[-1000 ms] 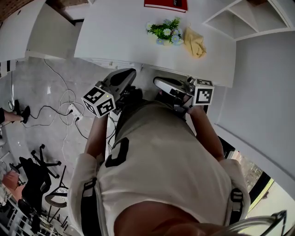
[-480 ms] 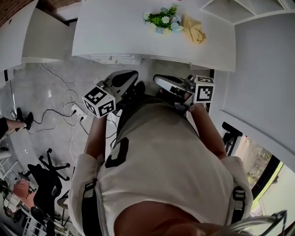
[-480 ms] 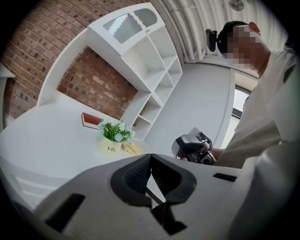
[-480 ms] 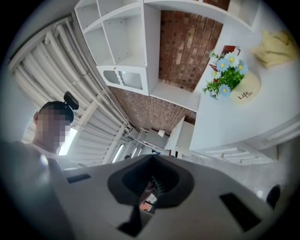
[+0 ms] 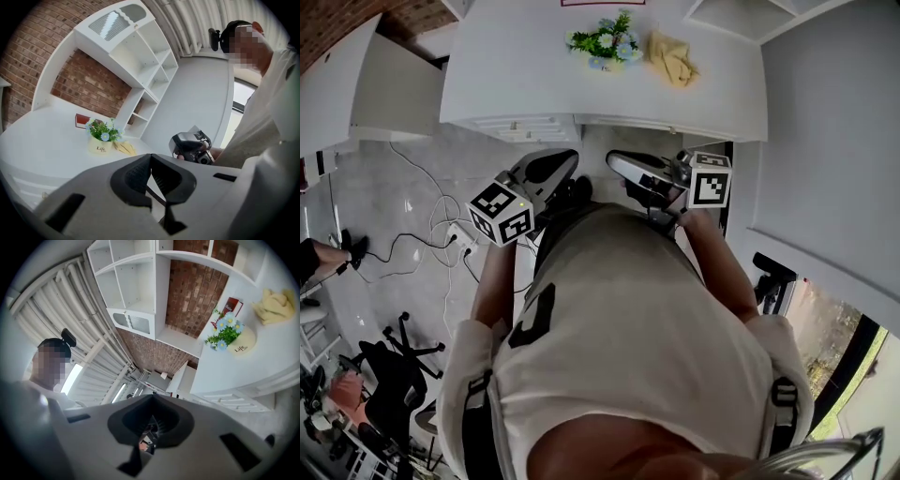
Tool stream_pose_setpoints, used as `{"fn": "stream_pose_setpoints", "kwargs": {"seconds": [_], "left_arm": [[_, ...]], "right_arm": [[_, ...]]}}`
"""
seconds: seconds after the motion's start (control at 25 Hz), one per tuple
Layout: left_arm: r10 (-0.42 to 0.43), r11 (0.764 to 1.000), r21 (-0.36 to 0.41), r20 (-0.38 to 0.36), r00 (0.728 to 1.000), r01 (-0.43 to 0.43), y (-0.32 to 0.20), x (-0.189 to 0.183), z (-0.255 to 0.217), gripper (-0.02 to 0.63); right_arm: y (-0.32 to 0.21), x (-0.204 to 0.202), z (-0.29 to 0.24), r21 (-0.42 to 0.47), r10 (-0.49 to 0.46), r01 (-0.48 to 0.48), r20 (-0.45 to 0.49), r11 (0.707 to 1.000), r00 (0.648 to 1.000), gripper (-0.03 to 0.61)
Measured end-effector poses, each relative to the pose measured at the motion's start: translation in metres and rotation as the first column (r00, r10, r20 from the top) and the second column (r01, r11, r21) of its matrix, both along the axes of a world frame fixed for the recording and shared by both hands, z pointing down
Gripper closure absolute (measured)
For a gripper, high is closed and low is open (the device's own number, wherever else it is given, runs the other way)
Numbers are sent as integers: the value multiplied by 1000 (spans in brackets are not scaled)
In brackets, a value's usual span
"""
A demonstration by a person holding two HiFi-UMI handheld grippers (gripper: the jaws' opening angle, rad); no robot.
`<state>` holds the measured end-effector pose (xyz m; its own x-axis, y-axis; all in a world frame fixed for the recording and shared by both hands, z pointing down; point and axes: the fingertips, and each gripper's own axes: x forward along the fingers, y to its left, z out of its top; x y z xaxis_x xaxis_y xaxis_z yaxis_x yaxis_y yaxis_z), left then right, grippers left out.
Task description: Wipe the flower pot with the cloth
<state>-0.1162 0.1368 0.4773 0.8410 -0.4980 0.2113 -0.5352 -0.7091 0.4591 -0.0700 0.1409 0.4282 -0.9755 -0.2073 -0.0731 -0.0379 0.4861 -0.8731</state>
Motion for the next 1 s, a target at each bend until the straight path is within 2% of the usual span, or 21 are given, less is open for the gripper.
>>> {"fn": "stream_pose_setpoints", "kwargs": {"seconds": [0.16, 0.32, 0.64, 0.88, 1.0], "left_arm": [[37, 999, -9, 87, 996, -36, 18, 38, 10, 594], [45, 999, -14, 76, 996, -44, 31, 73, 7, 594], [34, 999, -32, 129, 991, -30, 65, 117, 9, 594], [-28, 997, -59, 229, 973, 43, 96, 120, 27, 594], [-69, 993, -74, 254, 965, 90, 106, 114, 34, 594]], "right_arm": [[11, 33, -6, 31, 38, -38, 9, 999, 999, 569], [24, 70, -6, 42, 66, -66, 5, 997, 998, 569], [62, 127, 4, 12, 103, -103, -5, 995, 995, 569], [96, 139, 28, -39, 31, -34, -63, 999, 998, 569], [104, 143, 34, -44, -10, 6, -84, 999, 996, 569]]}}
